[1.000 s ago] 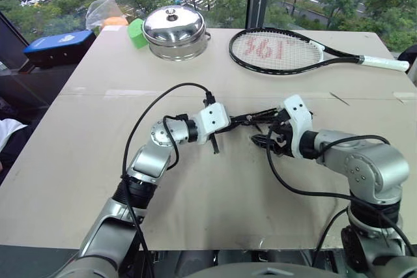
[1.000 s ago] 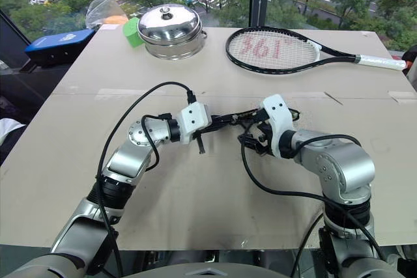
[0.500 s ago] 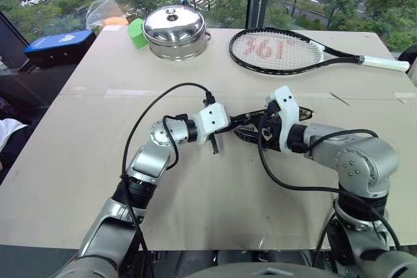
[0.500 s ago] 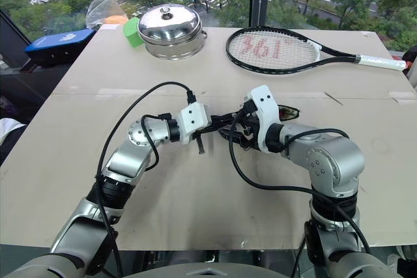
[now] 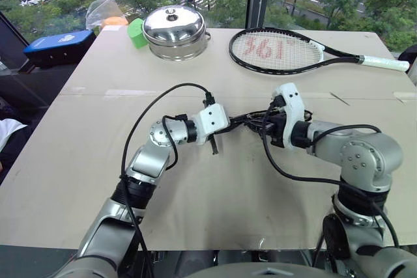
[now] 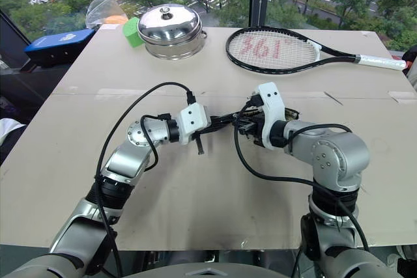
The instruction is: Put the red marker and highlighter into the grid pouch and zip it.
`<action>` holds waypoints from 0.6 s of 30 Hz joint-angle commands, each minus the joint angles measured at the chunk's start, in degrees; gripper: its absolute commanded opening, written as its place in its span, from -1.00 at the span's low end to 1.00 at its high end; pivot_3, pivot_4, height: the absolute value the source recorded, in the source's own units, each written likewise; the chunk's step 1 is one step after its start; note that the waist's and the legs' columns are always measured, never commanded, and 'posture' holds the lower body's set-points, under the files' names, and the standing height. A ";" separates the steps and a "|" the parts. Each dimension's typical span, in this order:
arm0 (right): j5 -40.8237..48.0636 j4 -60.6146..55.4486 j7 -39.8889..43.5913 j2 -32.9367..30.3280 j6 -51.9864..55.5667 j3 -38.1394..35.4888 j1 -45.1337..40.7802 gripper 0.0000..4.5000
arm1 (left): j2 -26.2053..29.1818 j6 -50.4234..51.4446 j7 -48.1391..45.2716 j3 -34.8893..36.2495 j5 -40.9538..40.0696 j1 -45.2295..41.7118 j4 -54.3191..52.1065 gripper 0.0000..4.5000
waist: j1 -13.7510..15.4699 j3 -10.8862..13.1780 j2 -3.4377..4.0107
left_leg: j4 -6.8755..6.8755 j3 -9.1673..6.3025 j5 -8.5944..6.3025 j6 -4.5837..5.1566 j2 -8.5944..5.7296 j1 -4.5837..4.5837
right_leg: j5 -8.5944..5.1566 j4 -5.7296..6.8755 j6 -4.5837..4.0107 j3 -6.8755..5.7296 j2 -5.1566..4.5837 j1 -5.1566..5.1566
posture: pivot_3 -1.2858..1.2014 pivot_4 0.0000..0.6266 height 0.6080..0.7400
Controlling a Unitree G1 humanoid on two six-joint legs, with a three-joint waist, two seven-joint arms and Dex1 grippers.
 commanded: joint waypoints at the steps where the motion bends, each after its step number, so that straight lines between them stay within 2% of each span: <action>1: -3.99 -0.92 -1.35 -10.36 -0.30 -8.96 2.65 -0.97 | 1.14 -1.27 1.21 1.62 0.17 -0.24 -1.11 -1.00 | 0.07 0.01 0.01 | 0.00 0.01 0.00 0.00 -0.01 -0.02 | 0.00 -0.03 0.00 0.00 -0.02 0.00 | 0.03 -0.52 1.00; 3: -4.63 0.61 -0.93 -15.97 -1.89 -10.68 4.93 -0.97 | 1.27 -1.95 1.56 1.70 0.48 -0.40 -0.18 -1.00 | -0.17 0.01 0.01 | 0.00 0.04 -0.01 0.02 -0.04 -0.04 | 0.00 -0.07 0.00 0.02 -0.08 0.00 | 0.03 -0.52 1.00; 4: -5.49 0.65 -0.06 -20.51 -4.63 -8.47 7.53 -0.97 | 1.50 -3.79 1.85 1.12 1.50 -0.49 0.87 -1.00 | -0.19 0.01 0.01 | 0.00 0.07 -0.01 0.02 -0.04 -0.01 | 0.00 -0.06 0.00 0.07 -0.06 0.00 | 0.03 -0.52 1.00; 5: -5.24 0.59 0.82 -22.39 -6.59 -7.25 8.89 -0.97 | 1.58 -6.06 2.34 0.40 2.78 -0.73 2.13 -1.00 | -0.20 0.00 -0.01 | -0.02 0.07 -0.02 0.03 -0.04 0.01 | 0.00 -0.06 0.01 0.10 -0.04 0.00 | 0.03 -0.52 1.00; 8: -3.58 0.02 2.14 -22.47 -11.27 -5.42 10.65 -0.97 | 1.30 -10.46 4.28 -0.96 5.16 -1.62 5.07 -1.00 | -0.63 0.00 0.00 | -0.08 0.09 -0.01 0.03 -0.03 0.11 | -0.01 -0.05 0.01 0.15 0.13 0.00 | 0.03 -0.52 1.00; 11: -4.51 -1.49 4.86 -22.62 -23.26 -2.55 15.41 -0.97 | -0.46 -15.80 6.92 -1.45 6.25 -3.02 9.59 -1.00 | -0.44 0.00 0.01 | -0.08 0.00 -0.01 0.03 0.05 0.13 | -0.01 0.00 0.01 0.13 0.26 -0.02 | 0.03 -0.52 1.00; 14: -5.57 -1.14 10.02 -25.72 -33.18 -0.99 20.08 -0.97 | 1.11 -16.66 4.99 -1.95 6.41 -3.08 11.60 -1.00 | -0.19 0.01 0.00 | -0.05 0.04 -0.01 0.03 0.04 0.10 | -0.01 -0.01 0.01 0.14 0.24 -0.02 | 0.03 -0.52 1.00; 17: -6.72 -2.47 16.02 -29.23 -43.01 -3.21 28.92 -0.60 | 2.59 -10.29 -2.31 2.26 -5.35 0.66 6.97 -0.59 | -0.08 0.00 -0.02 | -0.04 0.08 -0.01 0.03 0.05 0.05 | -0.02 -0.08 0.03 0.17 0.10 -0.02 | 0.03 -0.52 1.00; 18: -5.88 -2.83 17.81 -29.26 -45.39 -5.32 31.74 -0.42 | 3.53 -6.79 -4.62 3.64 -9.21 2.35 4.83 -0.42 | -0.12 -0.03 -0.07 | -0.04 0.10 -0.02 0.03 0.08 0.05 | -0.02 -0.11 0.04 0.17 0.06 -0.02 | 0.03 -0.52 1.00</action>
